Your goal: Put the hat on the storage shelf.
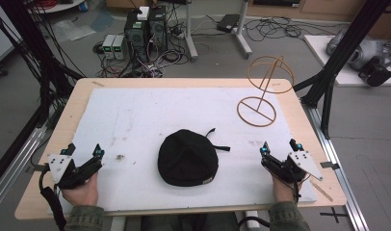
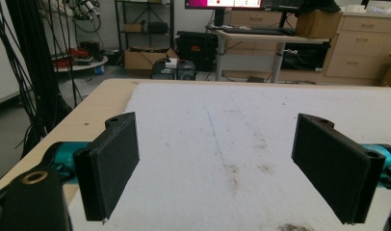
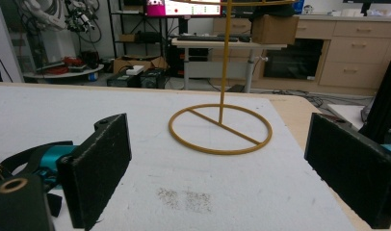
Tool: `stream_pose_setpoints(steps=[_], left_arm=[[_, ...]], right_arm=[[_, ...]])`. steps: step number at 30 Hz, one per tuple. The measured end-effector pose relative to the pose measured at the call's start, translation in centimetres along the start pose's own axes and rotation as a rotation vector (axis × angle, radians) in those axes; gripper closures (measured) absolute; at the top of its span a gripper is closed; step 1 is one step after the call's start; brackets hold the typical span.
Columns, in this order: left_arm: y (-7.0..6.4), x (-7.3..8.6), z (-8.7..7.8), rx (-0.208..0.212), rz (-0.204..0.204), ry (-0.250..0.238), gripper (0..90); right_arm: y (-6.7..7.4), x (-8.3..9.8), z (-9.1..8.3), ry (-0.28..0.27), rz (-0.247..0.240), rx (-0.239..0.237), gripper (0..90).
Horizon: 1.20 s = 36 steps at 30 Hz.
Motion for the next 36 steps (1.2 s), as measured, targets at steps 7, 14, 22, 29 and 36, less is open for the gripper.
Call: stream_pose_setpoints(steps=[7, 14, 22, 29, 36], left_arm=[[0.02, 0.01, 0.03, 0.004, 0.001, 0.001, 17.0], [0.06, 0.05, 0.03, 0.006, 0.002, 0.004, 17.0], [0.04, 0.07, 0.08, 0.011, 0.000, 0.004, 16.9], [0.03, 0.06, 0.08, 0.013, -0.001, 0.002, 16.9], [0.13, 0.07, 0.06, 0.014, -0.002, 0.006, 16.9]], right_arm=[[0.05, 0.05, 0.01, 0.004, 0.008, -0.001, 8.2], [-0.08, 0.08, 0.05, 0.002, 0.005, 0.001, 8.2], [-0.11, 0.12, 0.12, 0.005, 0.012, -0.004, 8.2], [-0.06, 0.12, 0.15, 0.011, 0.009, -0.012, 8.2], [0.77, -0.23, 0.40, 0.016, 0.010, -0.059, 8.2]])
Point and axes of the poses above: each handheld gripper's, and its own axes: z roughly forward along the jaws, x roughly out of its underside, y roughly to its left, the point moved 4 cm from there along z, roughly forward along the jaws, and after that the axes turned 1 degree about -y, right-handed, at the moved point
